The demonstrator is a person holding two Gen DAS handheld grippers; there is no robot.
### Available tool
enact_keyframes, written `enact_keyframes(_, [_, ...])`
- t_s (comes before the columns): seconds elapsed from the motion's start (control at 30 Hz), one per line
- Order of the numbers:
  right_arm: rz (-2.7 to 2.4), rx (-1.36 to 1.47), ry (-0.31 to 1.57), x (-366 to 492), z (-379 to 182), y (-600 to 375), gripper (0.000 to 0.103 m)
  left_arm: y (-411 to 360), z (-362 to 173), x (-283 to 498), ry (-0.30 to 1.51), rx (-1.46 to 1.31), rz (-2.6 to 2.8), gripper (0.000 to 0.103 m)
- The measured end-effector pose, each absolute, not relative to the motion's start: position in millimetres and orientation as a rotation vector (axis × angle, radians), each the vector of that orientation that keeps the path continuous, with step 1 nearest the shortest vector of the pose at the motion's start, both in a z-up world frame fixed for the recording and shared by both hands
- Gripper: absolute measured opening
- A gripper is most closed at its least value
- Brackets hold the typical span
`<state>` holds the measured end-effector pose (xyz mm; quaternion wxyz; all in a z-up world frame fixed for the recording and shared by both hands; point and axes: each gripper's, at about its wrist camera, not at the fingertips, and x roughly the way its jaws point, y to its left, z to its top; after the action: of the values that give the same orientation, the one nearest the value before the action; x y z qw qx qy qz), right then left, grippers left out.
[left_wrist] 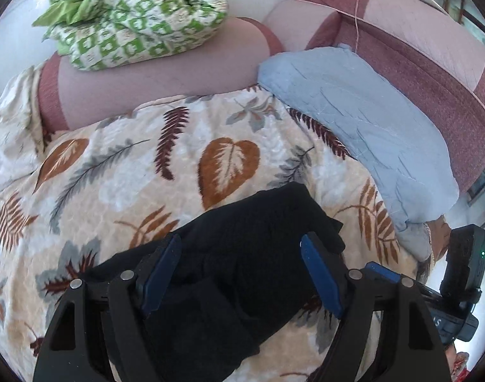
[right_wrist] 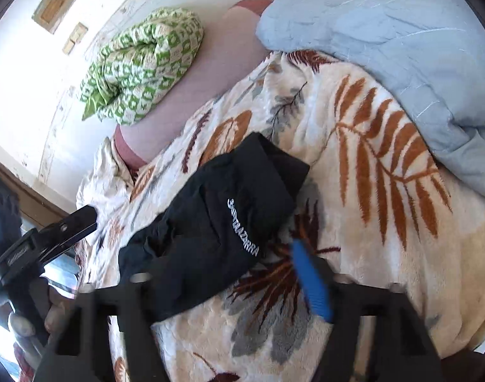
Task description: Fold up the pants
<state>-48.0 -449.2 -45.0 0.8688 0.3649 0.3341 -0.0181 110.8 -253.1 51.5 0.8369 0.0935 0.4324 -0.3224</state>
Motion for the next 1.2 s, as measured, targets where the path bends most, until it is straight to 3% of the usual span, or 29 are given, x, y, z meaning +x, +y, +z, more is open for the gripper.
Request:
enact_keyframes(0.93, [-0.099, 0.674, 0.820, 14.9, -70.0, -472.2, 0.078, -374.7, -18.5, 172.1, 1.005, 0.374, -0.765, 0.077])
enact_keyframes(1.2, [-0.056, 0.739, 0.807, 19.2, -82.2, -475.1, 0.078, -402.8, -45.1, 189.6, 1.111, 0.394, -0.832, 0.077])
